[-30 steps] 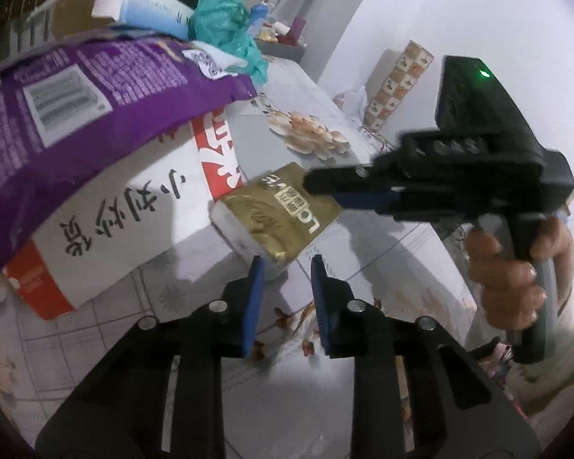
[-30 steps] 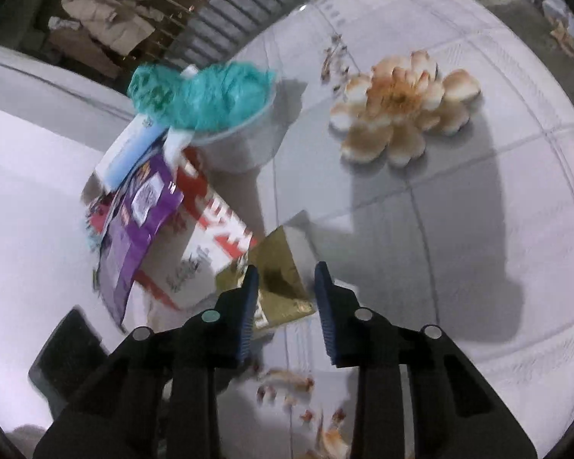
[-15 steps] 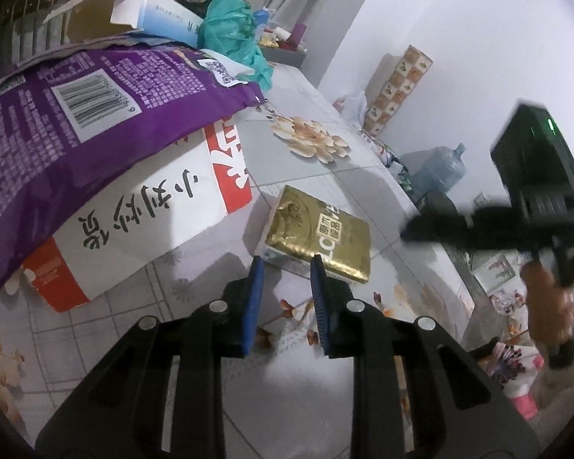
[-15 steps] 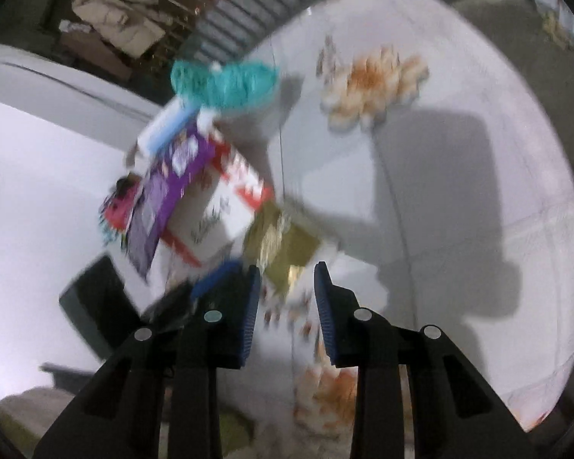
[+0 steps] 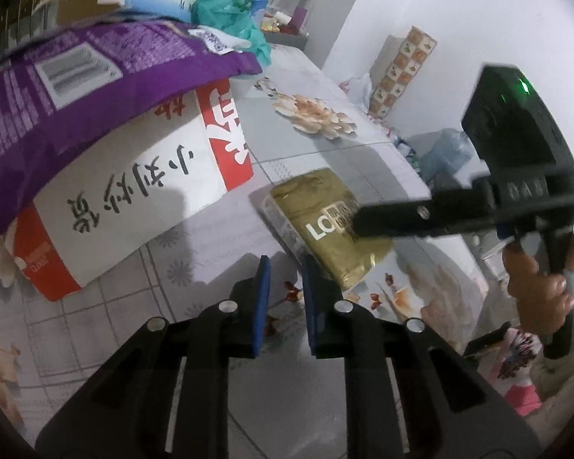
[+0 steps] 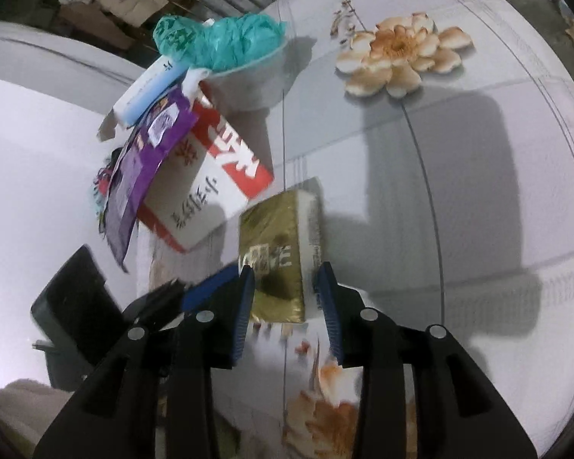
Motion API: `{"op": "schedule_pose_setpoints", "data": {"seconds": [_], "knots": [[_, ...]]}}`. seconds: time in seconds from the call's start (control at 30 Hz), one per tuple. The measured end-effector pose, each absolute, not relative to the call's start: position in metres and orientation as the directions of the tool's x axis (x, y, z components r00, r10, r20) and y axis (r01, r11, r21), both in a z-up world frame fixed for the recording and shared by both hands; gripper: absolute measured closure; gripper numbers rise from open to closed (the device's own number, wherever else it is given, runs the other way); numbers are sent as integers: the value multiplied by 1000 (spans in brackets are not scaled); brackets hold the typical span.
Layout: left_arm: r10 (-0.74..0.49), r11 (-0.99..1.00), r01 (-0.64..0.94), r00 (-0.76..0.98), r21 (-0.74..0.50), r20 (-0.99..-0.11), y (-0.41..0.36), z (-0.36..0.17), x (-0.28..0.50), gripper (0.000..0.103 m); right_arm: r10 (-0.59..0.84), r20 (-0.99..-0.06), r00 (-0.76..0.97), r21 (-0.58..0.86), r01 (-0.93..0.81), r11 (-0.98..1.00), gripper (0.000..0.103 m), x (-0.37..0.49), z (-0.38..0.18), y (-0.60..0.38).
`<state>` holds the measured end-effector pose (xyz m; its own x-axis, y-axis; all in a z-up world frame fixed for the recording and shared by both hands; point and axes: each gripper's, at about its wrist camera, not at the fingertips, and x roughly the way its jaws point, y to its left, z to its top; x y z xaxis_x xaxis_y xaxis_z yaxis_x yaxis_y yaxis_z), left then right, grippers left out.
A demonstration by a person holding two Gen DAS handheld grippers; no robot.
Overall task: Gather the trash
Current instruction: 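Grasp the gold tissue pack with the right tool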
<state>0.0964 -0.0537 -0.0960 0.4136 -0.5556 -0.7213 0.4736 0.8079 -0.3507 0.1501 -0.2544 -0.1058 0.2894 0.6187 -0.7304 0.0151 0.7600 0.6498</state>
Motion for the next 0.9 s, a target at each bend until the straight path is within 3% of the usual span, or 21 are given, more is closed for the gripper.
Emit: {"op": "schedule_pose_setpoints", "data": {"seconds": [0.37,0.67,0.9], "knots": [[-633,718,584,324,-378,-703,-93,-97,84,96,540,-766,348,603,99,792,62,113,-99,-288],[-580,775,557,439,-299,-686,-70,-70,72,96,388,-823,415,456,74,887,32,115,-88,-264],[-525,833,489,548,-259,-651,-33,-34,63,96,242,-885,398,263,-1,965,29,124,-98,-230]]}}
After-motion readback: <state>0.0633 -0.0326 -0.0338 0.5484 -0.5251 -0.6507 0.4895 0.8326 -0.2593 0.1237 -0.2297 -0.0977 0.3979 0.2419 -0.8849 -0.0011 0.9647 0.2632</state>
